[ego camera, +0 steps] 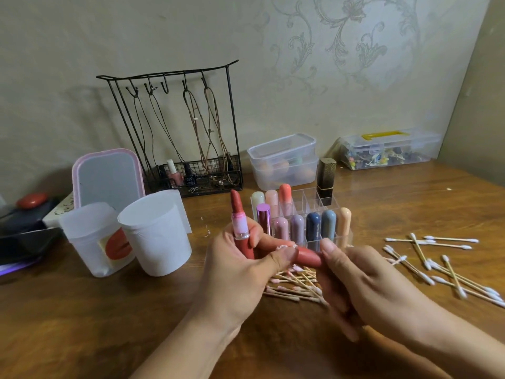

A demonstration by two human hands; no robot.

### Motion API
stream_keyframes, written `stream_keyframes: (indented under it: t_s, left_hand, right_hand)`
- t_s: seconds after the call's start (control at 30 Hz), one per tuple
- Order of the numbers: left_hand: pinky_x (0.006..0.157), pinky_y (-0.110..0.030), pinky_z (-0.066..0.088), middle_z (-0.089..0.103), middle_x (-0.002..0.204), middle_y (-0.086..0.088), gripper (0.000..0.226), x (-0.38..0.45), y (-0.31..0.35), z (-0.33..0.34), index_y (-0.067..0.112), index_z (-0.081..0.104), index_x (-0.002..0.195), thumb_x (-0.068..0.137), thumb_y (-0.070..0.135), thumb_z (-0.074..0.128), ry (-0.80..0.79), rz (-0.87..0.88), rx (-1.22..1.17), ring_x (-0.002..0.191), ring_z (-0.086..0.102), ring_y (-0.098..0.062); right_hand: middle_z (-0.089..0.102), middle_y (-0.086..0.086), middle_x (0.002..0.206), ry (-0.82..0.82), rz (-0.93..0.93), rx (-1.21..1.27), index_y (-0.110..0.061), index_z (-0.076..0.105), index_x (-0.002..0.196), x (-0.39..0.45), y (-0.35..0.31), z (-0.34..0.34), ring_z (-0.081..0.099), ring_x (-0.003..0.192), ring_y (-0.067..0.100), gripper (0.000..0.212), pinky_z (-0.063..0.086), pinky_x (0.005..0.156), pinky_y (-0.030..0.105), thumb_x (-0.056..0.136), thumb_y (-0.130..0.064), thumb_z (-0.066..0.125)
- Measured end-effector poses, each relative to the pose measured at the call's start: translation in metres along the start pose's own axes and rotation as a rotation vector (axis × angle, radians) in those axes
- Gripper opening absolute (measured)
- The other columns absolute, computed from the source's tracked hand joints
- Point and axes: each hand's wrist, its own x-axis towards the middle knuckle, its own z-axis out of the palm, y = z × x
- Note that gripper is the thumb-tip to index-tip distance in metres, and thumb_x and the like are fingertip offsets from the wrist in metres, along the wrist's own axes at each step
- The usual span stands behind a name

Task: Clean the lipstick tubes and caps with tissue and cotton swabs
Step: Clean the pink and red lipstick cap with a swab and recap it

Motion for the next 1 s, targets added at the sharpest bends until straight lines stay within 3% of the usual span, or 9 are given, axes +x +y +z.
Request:
stream_keyframes:
  t_s: [0.13, 0.23, 0.27, 0.37, 0.5, 0.6, 0.73, 0.87, 1.0]
  left_hand:
    - [0.072, -0.036, 0.055, 0.069, 0.065, -0.004, 0.033, 0.002, -0.001, 0.001, 0.010, 0.044, 0.072, 0.074, 0.001, 0.075, 0.037, -0.023, -0.010, 0.074, 0.070, -0.019]
    - [0.070, -0.031, 0.054, 0.069, 0.065, -0.004, 0.033, 0.002, -0.002, 0.001, 0.008, 0.043, 0.073, 0.075, 0.003, 0.075, 0.032, -0.006, 0.007, 0.072, 0.070, -0.017]
    - [0.069, -0.030, 0.055, 0.070, 0.066, -0.004, 0.033, 0.001, -0.002, 0.001, 0.009, 0.043, 0.072, 0.075, 0.004, 0.075, 0.025, 0.005, 0.020, 0.072, 0.070, -0.017]
    - [0.071, -0.030, 0.055, 0.072, 0.070, -0.007, 0.034, 0.000, -0.003, 0.002, 0.011, 0.043, 0.071, 0.074, 0.006, 0.076, -0.002, 0.048, 0.071, 0.075, 0.070, -0.017]
    - [0.076, -0.035, 0.056, 0.073, 0.074, 0.001, 0.031, -0.002, -0.003, 0.002, 0.016, 0.048, 0.069, 0.074, 0.018, 0.079, -0.051, 0.108, 0.218, 0.080, 0.068, -0.015]
    - [0.075, -0.031, 0.054, 0.071, 0.074, -0.001, 0.030, -0.001, -0.002, 0.002, 0.017, 0.049, 0.068, 0.075, 0.017, 0.078, -0.072, 0.088, 0.208, 0.081, 0.068, -0.013]
    - [0.076, -0.034, 0.053, 0.072, 0.077, -0.007, 0.031, 0.002, -0.001, -0.002, 0.028, 0.051, 0.064, 0.072, 0.019, 0.079, -0.067, 0.037, 0.146, 0.084, 0.068, -0.019]
    - [0.086, -0.048, 0.053, 0.072, 0.077, -0.010, 0.035, 0.008, 0.001, -0.012, 0.030, 0.054, 0.061, 0.074, 0.008, 0.077, 0.019, 0.004, 0.085, 0.084, 0.071, -0.024]
    - [0.086, -0.049, 0.053, 0.072, 0.075, -0.008, 0.029, 0.008, 0.002, -0.011, 0.027, 0.053, 0.064, 0.068, 0.019, 0.080, 0.036, -0.020, 0.075, 0.083, 0.071, -0.020]
  right_hand:
    - [0.073, -0.007, 0.075, 0.238, -0.310, -0.244, -0.025, 0.069, 0.090, 0.000, 0.003, -0.001, 0.069, 0.064, 0.007, 0.026, 0.050, 0.054, 0.015, 0.074, -0.045, 0.070]
    - [0.072, -0.008, 0.069, 0.271, -0.300, -0.239, -0.025, 0.070, 0.085, -0.001, 0.003, 0.002, 0.068, 0.058, 0.007, 0.014, 0.051, 0.054, 0.016, 0.074, -0.034, 0.071]
    - [0.070, -0.003, 0.062, 0.251, -0.267, -0.223, -0.024, 0.070, 0.081, 0.000, 0.002, 0.002, 0.064, 0.050, 0.007, 0.012, 0.047, 0.050, 0.015, 0.078, -0.036, 0.067]
    - [0.053, 0.004, 0.045, 0.099, -0.020, -0.066, -0.019, 0.064, 0.066, 0.000, -0.003, 0.003, 0.049, 0.035, 0.016, 0.038, 0.033, 0.037, 0.016, 0.086, -0.049, 0.050]
    - [0.034, 0.006, 0.053, -0.080, 0.465, 0.550, -0.004, 0.048, 0.078, 0.003, -0.003, -0.004, 0.026, 0.029, 0.013, 0.039, 0.022, 0.028, 0.013, 0.091, -0.040, 0.051]
    - [0.038, 0.004, 0.054, -0.123, 0.537, 0.754, -0.006, 0.044, 0.082, 0.005, -0.010, -0.011, 0.021, 0.031, 0.007, 0.022, 0.021, 0.026, 0.009, 0.090, -0.025, 0.053]
    - [0.037, 0.004, 0.051, -0.177, 0.521, 0.746, -0.005, 0.044, 0.077, 0.004, -0.013, -0.024, 0.025, 0.028, 0.008, 0.024, 0.023, 0.023, 0.011, 0.089, -0.024, 0.053]
    - [0.046, 0.013, 0.060, -0.079, 0.253, 0.520, -0.006, 0.059, 0.074, 0.008, -0.001, -0.045, 0.045, 0.039, 0.021, 0.046, 0.026, 0.032, 0.019, 0.084, -0.049, 0.068]
    - [0.072, 0.008, 0.104, 0.060, -0.200, 0.251, -0.019, 0.074, 0.093, 0.012, 0.009, -0.038, 0.065, 0.088, 0.027, 0.049, 0.048, 0.055, 0.031, 0.084, -0.064, 0.057]
